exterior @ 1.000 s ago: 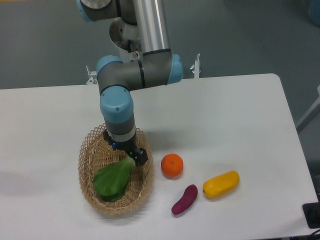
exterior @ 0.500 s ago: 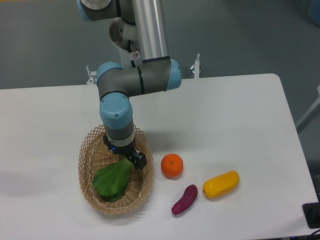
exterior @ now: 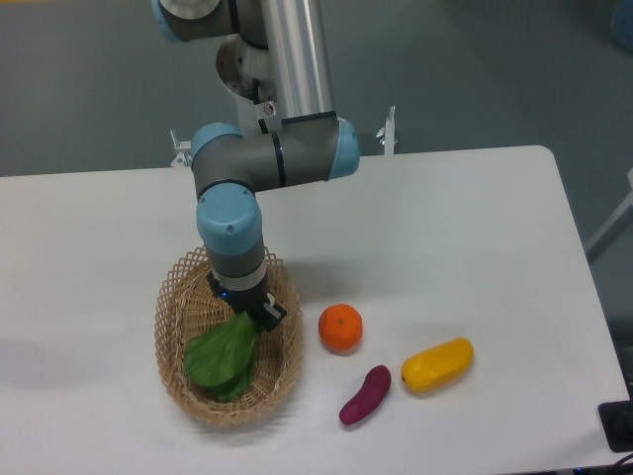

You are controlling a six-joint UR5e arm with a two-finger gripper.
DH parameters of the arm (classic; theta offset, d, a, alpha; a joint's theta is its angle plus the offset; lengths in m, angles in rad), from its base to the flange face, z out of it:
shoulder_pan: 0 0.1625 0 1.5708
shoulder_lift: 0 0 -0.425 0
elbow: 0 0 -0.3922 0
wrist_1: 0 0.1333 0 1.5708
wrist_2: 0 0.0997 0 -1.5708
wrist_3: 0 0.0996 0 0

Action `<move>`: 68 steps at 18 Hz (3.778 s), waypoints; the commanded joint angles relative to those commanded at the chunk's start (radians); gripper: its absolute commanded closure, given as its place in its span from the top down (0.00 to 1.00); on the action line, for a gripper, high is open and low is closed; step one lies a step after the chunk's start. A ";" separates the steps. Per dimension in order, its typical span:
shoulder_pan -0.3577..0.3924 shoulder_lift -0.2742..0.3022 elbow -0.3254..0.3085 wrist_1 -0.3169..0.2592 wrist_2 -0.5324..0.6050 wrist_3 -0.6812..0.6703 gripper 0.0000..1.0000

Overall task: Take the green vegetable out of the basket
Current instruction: 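Lift the bok choy out of the basket and carry it sideways, then hold the bok choy above the table beside the yellow mango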

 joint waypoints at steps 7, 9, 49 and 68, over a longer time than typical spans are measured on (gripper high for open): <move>0.012 0.048 0.023 -0.003 -0.009 0.006 0.40; 0.032 0.072 0.040 -0.021 -0.011 0.031 0.40; 0.385 0.135 0.298 -0.333 -0.091 0.439 0.40; 0.408 0.132 0.298 -0.322 -0.094 0.439 0.40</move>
